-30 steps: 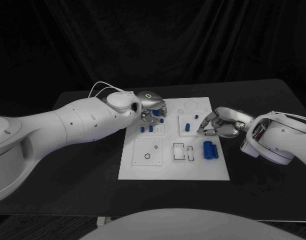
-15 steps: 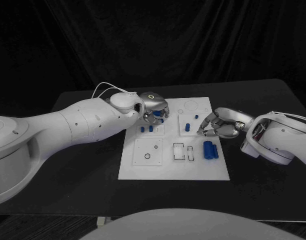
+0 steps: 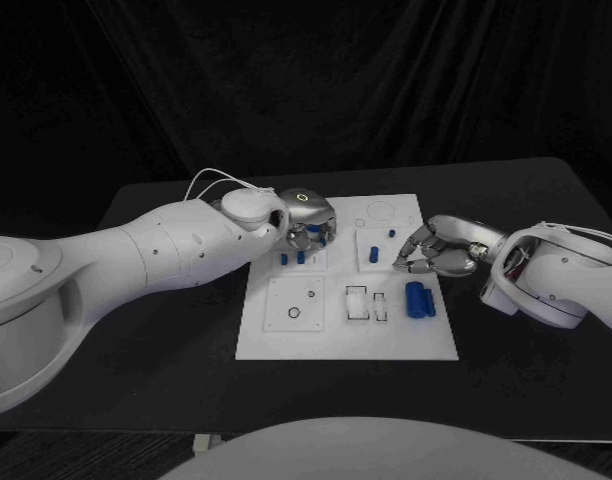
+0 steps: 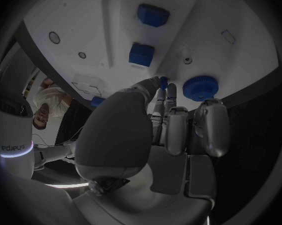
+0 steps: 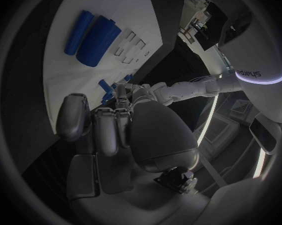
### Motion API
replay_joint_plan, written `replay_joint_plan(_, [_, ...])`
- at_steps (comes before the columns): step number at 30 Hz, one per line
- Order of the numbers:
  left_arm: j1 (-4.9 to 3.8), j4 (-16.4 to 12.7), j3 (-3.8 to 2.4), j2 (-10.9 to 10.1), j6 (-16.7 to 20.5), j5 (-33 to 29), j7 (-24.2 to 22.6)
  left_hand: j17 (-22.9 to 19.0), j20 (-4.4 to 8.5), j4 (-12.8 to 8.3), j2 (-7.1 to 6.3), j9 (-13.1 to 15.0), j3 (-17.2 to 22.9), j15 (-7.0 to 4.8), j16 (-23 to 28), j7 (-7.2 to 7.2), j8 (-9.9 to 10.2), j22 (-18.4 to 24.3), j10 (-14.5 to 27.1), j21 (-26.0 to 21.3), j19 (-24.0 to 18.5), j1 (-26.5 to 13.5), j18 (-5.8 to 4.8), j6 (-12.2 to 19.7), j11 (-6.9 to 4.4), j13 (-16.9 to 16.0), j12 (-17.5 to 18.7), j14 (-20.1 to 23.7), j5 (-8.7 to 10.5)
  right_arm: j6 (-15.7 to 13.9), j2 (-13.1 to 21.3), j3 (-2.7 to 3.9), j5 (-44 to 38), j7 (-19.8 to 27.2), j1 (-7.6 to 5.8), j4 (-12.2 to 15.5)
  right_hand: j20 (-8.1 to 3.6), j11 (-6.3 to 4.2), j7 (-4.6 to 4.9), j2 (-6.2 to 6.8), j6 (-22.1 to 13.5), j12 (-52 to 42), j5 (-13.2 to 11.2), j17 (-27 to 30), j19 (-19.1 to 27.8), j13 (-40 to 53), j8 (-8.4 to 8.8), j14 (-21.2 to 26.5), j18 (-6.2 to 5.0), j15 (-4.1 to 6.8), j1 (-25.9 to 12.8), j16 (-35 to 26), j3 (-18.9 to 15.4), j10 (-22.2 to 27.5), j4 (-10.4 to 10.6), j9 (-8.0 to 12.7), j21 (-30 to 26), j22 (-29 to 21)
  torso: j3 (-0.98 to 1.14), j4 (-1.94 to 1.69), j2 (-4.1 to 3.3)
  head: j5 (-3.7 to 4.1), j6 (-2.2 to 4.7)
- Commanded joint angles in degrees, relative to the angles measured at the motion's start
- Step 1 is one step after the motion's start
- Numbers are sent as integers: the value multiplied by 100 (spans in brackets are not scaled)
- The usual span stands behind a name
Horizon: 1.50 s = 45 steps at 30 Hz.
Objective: Assemble the parts on the task board
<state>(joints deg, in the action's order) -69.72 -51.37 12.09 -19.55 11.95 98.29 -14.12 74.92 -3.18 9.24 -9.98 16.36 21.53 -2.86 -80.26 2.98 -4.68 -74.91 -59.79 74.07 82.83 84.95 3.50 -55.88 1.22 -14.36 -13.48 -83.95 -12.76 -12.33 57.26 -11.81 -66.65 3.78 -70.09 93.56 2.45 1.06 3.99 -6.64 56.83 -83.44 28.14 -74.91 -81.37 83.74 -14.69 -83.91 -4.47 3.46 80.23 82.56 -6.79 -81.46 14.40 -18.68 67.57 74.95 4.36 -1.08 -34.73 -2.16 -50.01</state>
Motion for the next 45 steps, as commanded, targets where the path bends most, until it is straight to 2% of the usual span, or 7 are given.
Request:
replay_joint_plan(1, [17, 13, -6, 14, -62, 0, -39, 62, -4, -35, 71, 21, 28, -41, 73, 12, -52, -1028, -58, -67, -57, 6, 13, -98, -2, 11, -13, -116, -46, 69, 10, 3, 4, -97, -6, 9, 12, -137, 10, -20, 15, 32, 19, -44, 45, -815, -13, -200, -33, 36, 54, -25, 9, -81, 34, -2, -17, 863, -1, 1, 2, 5, 1])
replay_joint_plan(14, [75, 97, -6, 49, 112, 0, 8, 60, 20, -229, 189, 70, 119, -64, 57, 42, -118, -1033, -266, -61, -44, 95, 9, -225, -21, 19, -62, -141, -96, 168, 1, 3, 4, -148, -6, 0, 14, -133, 16, -20, 6, 57, 18, -7, 73, -857, -7, -183, -44, 32, 56, -49, 14, -51, 47, 1, -80, 846, 0, -1, -3, -8, 1])
replay_joint_plan(23, [111, 136, -6, 64, 329, 0, -52, 24, 62, -364, 298, 177, 85, -114, 63, 34, -311, -1040, -567, -47, -19, 67, 5, -634, -95, -2, -136, -161, -158, 231, -7, 3, 4, -187, -6, -10, 16, -130, 19, -23, -3, 72, 17, 20, 95, -882, -1, -170, -53, 29, 58, -66, 19, -33, 57, 3, -129, 833, 0, 0, 2, -17, 1])
replay_joint_plan(28, [117, 115, -7, 33, 457, 0, -70, 23, 68, -388, 298, 188, 71, -119, 61, 41, -324, -1041, -611, -47, -15, 58, 4, -674, -98, -5, -138, -167, -165, 278, -5, 3, 4, -216, -6, -14, 18, -128, 21, -22, -9, 80, 16, 37, 106, -897, 3, -163, -58, 27, 61, -76, 22, -22, 61, 5, -154, 827, 0, -3, 5, -28, 1])
replay_joint_plan(32, [114, -28, -7, -76, 597, 0, -69, 16, 71, -400, 281, 184, 59, -119, 63, 51, -310, -1044, -625, -34, -7, 47, 1, -662, -87, -3, -132, -170, -156, 304, -4, 3, 4, -227, -6, -20, 19, -127, 22, -21, -12, 87, 16, 46, 112, -909, 5, -158, -60, 25, 66, -82, 25, -13, 61, 5, -167, 823, -1, -8, 8, -36, 1])
replay_joint_plan(37, [30, -310, -8, -285, 724, 0, -47, 16, 73, -434, 258, 180, 54, -120, 59, 51, -293, -1046, -678, -28, 1, 50, -1, -663, -94, -3, -131, -181, -126, 322, -4, 3, 4, -227, -5, -27, 21, -125, 22, -20, -14, 94, 18, 58, 124, -918, 6, -150, -63, 23, 81, -90, 34, -4, 58, 6, -189, 818, 1, -11, 15, -15, 1])
replay_joint_plan(45, [-278, -745, -7, -695, 581, 0, 17, -9, 72, -456, 233, 161, 79, -114, 72, 59, -243, -1044, -650, -37, 7, 28, -1, -633, -77, 34, -54, -188, -112, 338, 2, 3, 4, -230, -4, -30, 22, -125, 23, -18, -14, 98, 18, 64, 131, -924, 6, -147, -66, 22, 89, -94, 38, 1, 56, 6, -206, 814, 7, -7, 11, -5, 1])
